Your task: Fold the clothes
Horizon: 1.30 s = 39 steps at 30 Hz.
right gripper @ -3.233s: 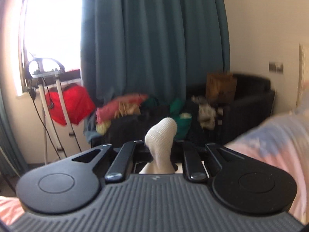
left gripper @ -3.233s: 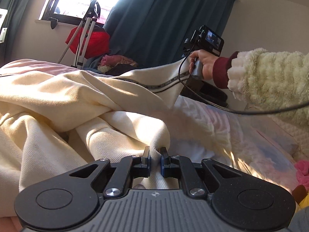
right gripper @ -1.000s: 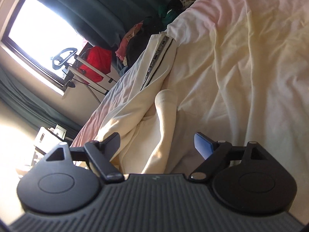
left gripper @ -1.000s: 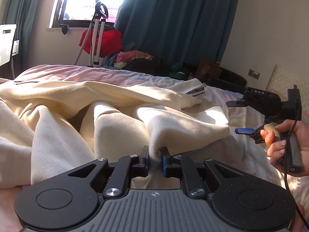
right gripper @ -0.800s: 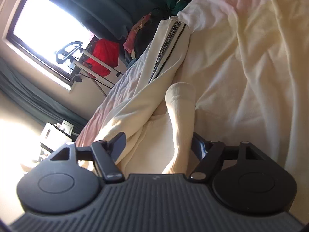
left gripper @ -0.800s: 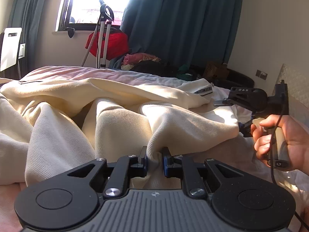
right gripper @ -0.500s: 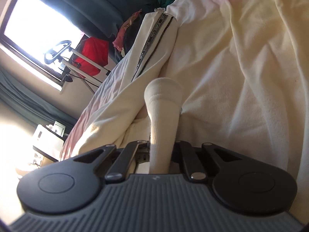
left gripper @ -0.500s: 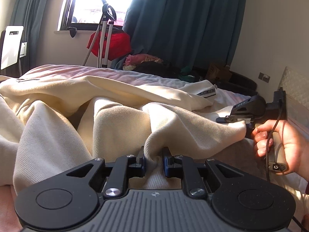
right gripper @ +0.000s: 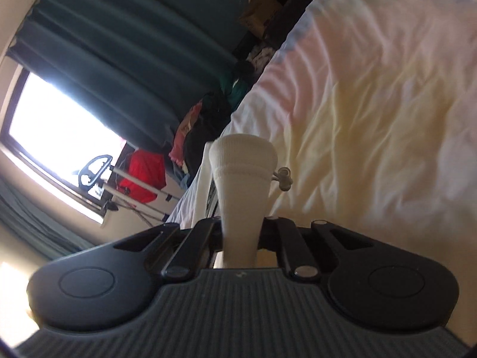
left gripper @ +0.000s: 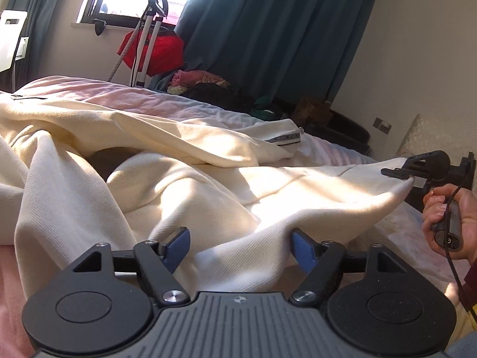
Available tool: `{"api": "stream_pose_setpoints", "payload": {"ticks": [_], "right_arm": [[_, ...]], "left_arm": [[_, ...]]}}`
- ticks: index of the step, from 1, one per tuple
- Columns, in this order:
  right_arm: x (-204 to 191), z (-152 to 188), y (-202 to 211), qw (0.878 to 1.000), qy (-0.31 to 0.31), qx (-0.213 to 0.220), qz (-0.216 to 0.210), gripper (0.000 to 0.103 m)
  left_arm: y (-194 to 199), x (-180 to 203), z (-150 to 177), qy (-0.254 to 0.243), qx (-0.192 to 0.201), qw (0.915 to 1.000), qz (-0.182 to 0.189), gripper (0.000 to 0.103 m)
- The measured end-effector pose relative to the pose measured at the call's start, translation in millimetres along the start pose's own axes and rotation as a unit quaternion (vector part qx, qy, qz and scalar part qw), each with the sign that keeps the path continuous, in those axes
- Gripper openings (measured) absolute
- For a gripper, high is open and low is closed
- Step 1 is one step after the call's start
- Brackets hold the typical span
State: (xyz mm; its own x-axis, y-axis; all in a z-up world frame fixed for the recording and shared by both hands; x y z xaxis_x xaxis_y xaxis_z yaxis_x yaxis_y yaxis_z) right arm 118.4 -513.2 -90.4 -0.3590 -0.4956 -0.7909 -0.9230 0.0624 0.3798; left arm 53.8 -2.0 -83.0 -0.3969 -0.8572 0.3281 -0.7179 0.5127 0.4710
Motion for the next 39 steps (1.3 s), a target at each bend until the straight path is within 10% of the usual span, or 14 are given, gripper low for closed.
{"api": "stream_pose_setpoints", "payload": {"ticks": [5, 10, 19, 29, 31, 36, 39], "right_arm": [[53, -37, 47, 0.994, -0.052, 0.082, 0.044, 0.007], [99, -34, 47, 0.986, -0.110, 0.064, 0.103, 0.007], [107, -34, 40, 0.984, -0.135, 0.062, 0.100, 0.008], [112, -28, 28, 0.979, -0.125, 0.030, 0.161, 0.008], [112, -27, 29, 0.978, -0.124, 0.030, 0.166, 0.008], [106, -28, 35, 0.978, -0.130, 0.044, 0.156, 0.008], [103, -29, 37, 0.981, -0.130, 0.056, 0.136, 0.008]], "left_arm": [[30, -9, -3, 0.047, 0.000, 0.9989, 0.002, 0.083], [55, -66, -21, 0.178, -0.013, 0.9819, -0.063, 0.088], [92, -233, -31, 0.454, 0.041, 0.8720, -0.178, 0.088], [103, -289, -23, 0.545, 0.089, 0.8206, -0.148, 0.071], [113, -291, -22, 0.552, 0.088, 0.8160, -0.147, 0.073], [118, -297, -35, 0.495, 0.095, 0.8462, -0.173, 0.086], [106, -307, -34, 0.501, 0.098, 0.8426, -0.172, 0.084]]}}
Point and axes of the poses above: each gripper's, at about its wrist camera, not at the fingertips, and y roughly against the way its jaws point, x to its right, z to its underside, the point moved 2 cm from there along -y, roughly the way its jaws point, and after that the axes turned 1 degree about z, right-handed, at the moved point
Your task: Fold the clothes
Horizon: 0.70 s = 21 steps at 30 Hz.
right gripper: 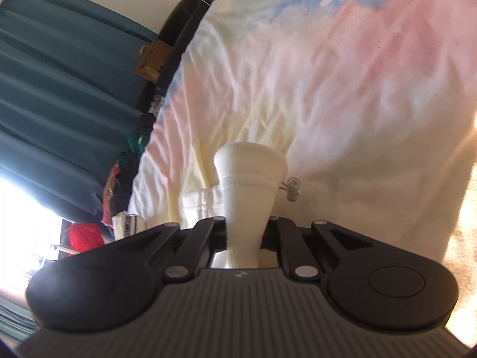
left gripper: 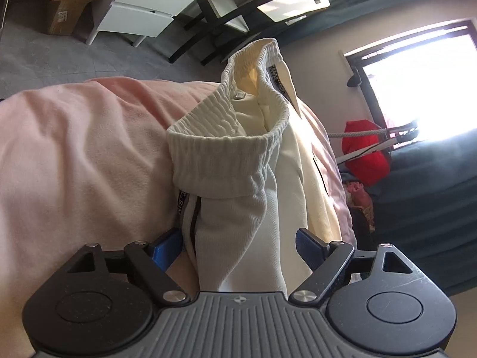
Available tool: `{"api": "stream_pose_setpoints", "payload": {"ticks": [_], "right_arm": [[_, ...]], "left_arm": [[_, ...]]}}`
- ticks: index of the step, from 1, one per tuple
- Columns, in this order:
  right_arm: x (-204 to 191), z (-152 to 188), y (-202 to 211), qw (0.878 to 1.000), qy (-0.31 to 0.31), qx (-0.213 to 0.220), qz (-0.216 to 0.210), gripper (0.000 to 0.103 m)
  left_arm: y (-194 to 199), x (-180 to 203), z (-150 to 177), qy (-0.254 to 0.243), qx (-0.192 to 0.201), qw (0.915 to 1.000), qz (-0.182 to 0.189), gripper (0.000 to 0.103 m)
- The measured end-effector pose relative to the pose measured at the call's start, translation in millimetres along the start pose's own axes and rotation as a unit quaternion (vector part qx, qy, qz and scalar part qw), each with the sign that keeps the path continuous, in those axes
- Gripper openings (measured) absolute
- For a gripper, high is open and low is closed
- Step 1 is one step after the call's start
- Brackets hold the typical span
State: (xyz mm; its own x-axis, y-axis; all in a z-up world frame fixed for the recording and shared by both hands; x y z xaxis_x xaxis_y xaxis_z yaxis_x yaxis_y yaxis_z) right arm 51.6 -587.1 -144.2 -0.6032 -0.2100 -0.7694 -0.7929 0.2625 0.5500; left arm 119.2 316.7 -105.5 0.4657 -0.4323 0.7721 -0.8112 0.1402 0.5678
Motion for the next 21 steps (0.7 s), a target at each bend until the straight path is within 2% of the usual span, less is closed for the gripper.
{"api": "stream_pose_setpoints", "payload": {"ticks": [2, 4, 5, 6, 7, 8, 12, 15, 18, 21], "right_arm": [[-1, 0, 2, 1.000, 0.004, 0.005, -0.011, 0.008], [-4, 1, 5, 1.000, 0.016, 0.013, -0.017, 0.008], [-6, 2, 7, 0.999, 0.026, 0.019, -0.017, 0.008], [-8, 3, 9, 0.999, 0.039, 0.024, -0.012, 0.008], [-10, 5, 11, 0.998, 0.051, 0.029, -0.007, 0.008], [-11, 6, 14, 0.997, 0.062, 0.034, -0.003, 0.008], [-8, 9, 28, 0.997, 0.066, 0.045, 0.017, 0.008], [-11, 12, 41, 0.992, 0.092, 0.064, 0.052, 0.008], [-11, 15, 54, 0.988, 0.099, 0.081, 0.087, 0.008], [-1, 14, 56, 0.987, 0.086, 0.063, 0.117, 0.008]], "left_arm": [[-6, -1, 0, 0.008, 0.018, 0.9998, -0.008, 0.075], [-8, -2, 1, 0.008, 0.033, 0.9993, -0.017, 0.046], [-6, -3, 2, 0.005, 0.039, 0.9990, -0.023, 0.041], [-2, -3, 3, 0.003, 0.043, 0.9987, -0.025, 0.019], [9, -5, 2, 0.004, 0.057, 0.9980, -0.026, 0.012], [20, -8, 1, 0.005, 0.072, 0.9971, -0.025, 0.012], [85, -7, -12, -0.004, 0.151, 0.9882, 0.023, 0.011], [110, -17, -13, 0.030, 0.155, 0.9864, 0.048, 0.011], [125, -31, -10, 0.047, 0.148, 0.9878, 0.009, 0.011], [122, -35, -15, 0.012, 0.129, 0.9902, -0.051, 0.012]]}}
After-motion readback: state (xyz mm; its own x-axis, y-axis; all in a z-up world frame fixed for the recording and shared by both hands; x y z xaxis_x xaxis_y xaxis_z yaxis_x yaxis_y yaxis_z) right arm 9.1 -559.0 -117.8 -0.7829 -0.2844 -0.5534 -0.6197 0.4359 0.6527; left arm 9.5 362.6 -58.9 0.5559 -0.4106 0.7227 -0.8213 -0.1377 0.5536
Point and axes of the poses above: each gripper's, at about its wrist camera, not at the fingertips, and y roughly against the way its jaws point, x to its right, z to its underside, the point moved 2 cm from there along -y, roughly the way its jaws point, and after that the axes turned 1 degree about z, right-handed, at the moved point
